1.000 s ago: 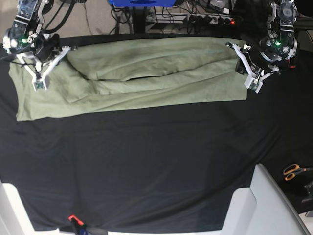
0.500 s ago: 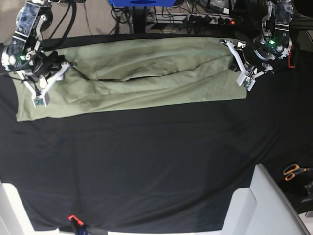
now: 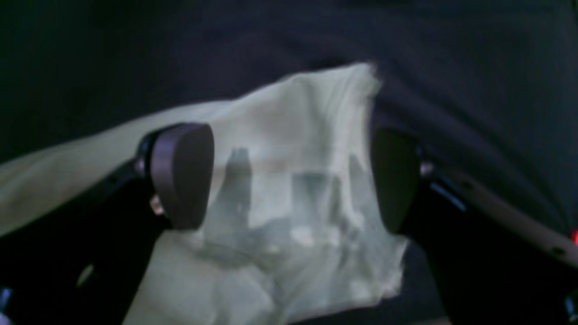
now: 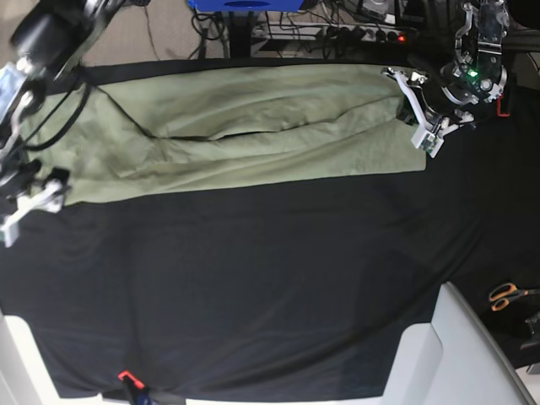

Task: Fold the T-shirt properly
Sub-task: 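Release the shirt with the right gripper and raise it, then lower the right gripper onto the strip end and grasp it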

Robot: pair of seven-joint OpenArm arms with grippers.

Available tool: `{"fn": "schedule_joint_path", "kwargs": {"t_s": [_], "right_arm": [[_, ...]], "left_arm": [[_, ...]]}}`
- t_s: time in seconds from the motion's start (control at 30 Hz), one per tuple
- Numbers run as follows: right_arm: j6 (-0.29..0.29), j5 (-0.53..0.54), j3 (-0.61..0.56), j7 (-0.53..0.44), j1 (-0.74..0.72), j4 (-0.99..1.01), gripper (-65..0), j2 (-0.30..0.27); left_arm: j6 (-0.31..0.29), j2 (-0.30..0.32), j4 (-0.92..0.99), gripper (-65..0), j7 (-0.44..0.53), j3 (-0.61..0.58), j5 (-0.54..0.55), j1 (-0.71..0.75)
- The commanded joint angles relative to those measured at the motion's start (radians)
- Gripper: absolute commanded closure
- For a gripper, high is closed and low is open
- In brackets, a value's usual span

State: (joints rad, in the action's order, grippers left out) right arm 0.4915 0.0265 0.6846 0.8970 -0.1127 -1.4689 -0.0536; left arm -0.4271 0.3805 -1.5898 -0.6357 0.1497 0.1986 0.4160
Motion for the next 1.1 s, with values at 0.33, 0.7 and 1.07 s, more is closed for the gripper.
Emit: {"fn": "schedule_joint_path", "kwargs": {"t_s": [0.33,0.7,1.07], "right_arm": [[-0.055,0.011,0.002,-0.194,-0.074,0.239,-50.7,-0.078],[-0.057,0.011,0.004,-0.207,-0.075,0.287,-31.7,-0.079],[-0.058,0.011,0.007,-0.263,-0.088,0.365,-30.8,-0.104]], "left_arm": [[0.001,-0.008,-0.063,-51.3,0.018,0.161,0.015,-0.004],[0.001,-0.087,-0.040,0.0,0.018,0.084,0.005,-0.050],[0.001,-0.084,0.032,0.0,0.018,0.074,0.005,-0.052]]}}
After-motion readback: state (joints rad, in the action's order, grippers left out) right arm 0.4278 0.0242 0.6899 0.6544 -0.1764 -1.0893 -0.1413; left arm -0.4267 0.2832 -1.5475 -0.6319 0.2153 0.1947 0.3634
